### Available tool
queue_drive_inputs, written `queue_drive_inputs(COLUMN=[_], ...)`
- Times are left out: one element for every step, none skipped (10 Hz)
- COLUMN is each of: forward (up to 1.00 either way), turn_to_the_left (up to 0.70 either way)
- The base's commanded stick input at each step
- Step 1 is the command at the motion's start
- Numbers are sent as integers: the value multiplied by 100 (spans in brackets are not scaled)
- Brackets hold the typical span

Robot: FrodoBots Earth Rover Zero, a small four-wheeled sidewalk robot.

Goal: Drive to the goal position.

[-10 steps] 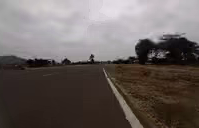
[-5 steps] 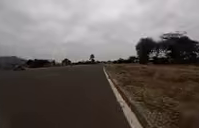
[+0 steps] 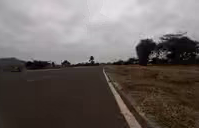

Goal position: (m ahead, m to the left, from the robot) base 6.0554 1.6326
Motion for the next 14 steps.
queue_drive_inputs(forward=[85,85,85,85,85,85,85,85,85,85,85,85,85,85], turn_to_the_left=[-25,-19,-2,-11,-17,-16,-17,-12,-7,-2,0,0,0,0])
